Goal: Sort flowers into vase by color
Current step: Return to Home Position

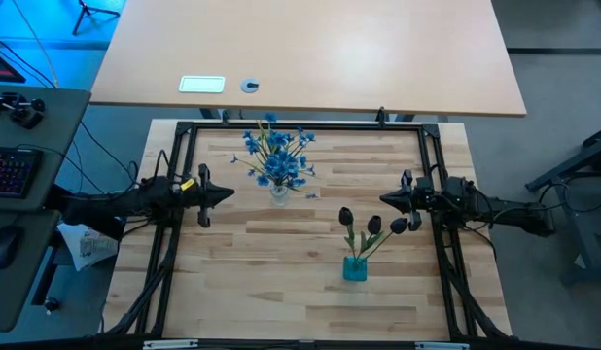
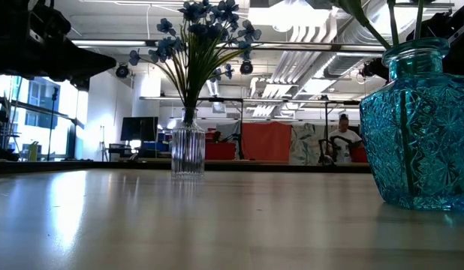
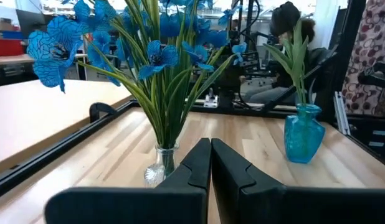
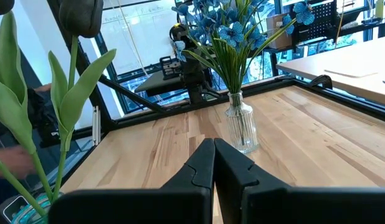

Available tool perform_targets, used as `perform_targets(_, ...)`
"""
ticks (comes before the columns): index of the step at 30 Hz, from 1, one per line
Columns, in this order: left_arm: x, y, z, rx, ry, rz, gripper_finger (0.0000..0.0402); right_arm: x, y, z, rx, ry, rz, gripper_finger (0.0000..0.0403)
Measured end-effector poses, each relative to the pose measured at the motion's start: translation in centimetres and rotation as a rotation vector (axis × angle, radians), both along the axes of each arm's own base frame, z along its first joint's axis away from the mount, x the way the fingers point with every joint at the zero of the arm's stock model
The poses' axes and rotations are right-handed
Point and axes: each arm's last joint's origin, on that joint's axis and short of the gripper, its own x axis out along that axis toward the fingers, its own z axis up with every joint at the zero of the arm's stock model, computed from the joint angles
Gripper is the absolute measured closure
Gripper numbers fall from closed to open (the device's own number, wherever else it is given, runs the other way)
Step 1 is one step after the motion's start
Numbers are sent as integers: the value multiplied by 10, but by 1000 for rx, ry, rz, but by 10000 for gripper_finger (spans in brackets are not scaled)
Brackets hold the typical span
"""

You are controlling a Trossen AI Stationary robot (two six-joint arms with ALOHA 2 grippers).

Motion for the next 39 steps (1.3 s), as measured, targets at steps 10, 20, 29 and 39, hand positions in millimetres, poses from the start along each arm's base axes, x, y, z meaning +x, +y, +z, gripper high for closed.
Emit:
perform_targets(10, 0, 0, 0, -45, -8, 2, 401, 0, 0, 0, 0, 0, 0, 402)
perform_targets(20, 0, 0, 0, -44, -8, 2, 401, 0, 0, 0, 0, 0, 0, 402)
perform_targets(29, 0, 0, 0, -44, -8, 3, 401, 0, 0, 0, 0, 0, 0, 402)
perform_targets(39, 0, 0, 0, -44, -8, 3, 401, 0, 0, 0, 0, 0, 0, 402)
